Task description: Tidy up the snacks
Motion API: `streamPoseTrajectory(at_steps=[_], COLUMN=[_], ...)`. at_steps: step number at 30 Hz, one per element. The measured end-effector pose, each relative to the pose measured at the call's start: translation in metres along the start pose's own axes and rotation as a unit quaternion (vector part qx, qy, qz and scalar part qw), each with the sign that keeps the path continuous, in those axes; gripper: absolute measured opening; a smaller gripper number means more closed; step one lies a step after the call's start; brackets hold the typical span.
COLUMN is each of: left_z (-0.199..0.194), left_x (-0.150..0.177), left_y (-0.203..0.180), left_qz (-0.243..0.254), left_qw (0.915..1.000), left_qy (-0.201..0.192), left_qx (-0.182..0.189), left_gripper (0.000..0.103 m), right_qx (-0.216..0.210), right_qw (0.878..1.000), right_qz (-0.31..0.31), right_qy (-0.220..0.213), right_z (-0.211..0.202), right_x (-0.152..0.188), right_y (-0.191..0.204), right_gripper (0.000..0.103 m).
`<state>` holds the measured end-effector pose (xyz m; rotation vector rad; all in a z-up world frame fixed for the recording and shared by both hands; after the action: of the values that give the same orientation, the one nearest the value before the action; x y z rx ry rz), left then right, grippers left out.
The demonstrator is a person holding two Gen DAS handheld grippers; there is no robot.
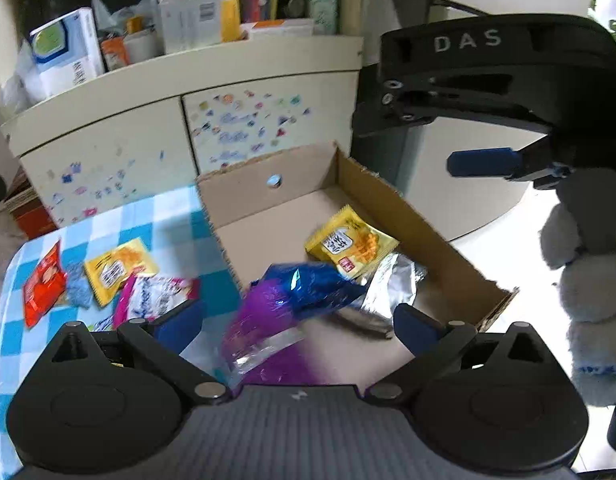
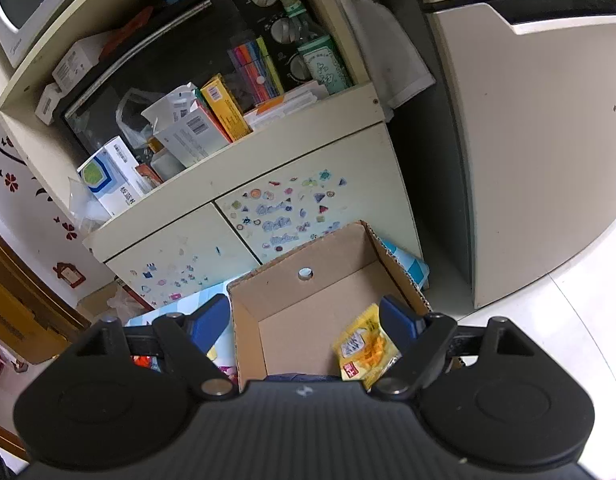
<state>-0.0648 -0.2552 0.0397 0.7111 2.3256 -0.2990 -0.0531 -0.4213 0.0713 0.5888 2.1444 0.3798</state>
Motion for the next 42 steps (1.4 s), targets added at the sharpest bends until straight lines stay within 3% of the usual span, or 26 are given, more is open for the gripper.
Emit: streamPoseTrajectory(at_steps=[11,28,42], left_z=[-0.018,-0.043,-0.098], left_x=[0.008,0.014,0.013], left_y=[0.018,0.05,0.146], left_qz=[0.016,-0.007,-0.09], left_qw=[0.9981,0.9944,0.9877], left_qy=[-0.002,-0.016,-0.014], left_qx=[-0.059,-0.104,-0.127], left_gripper=[0.103,0.103,0.103], right_qx=[0.011,0.04,0.021], right_qw=[0.999,0.997,0.985], right_qz=[-0.038,-0.067,-0.168], right_qy=[0.004,0.01,0.014], right_z=[0.004,0.016,0.019], right_x=[0.007,0.017,0.033], right_y=[0.014,0.03,0.064], right_gripper=[0.082,0.087,0.087])
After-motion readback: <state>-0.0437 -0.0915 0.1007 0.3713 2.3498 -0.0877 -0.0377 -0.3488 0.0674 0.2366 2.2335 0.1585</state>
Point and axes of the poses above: each gripper's, at about its wrist camera, not at the fingertips, and z roughly the way its jaws point, y to its left, x to its underside, the point moved 5 cm from there along z, roughly the way its jaws point, and after that the axes turned 3 degrees about x, right-handed, at the moved point
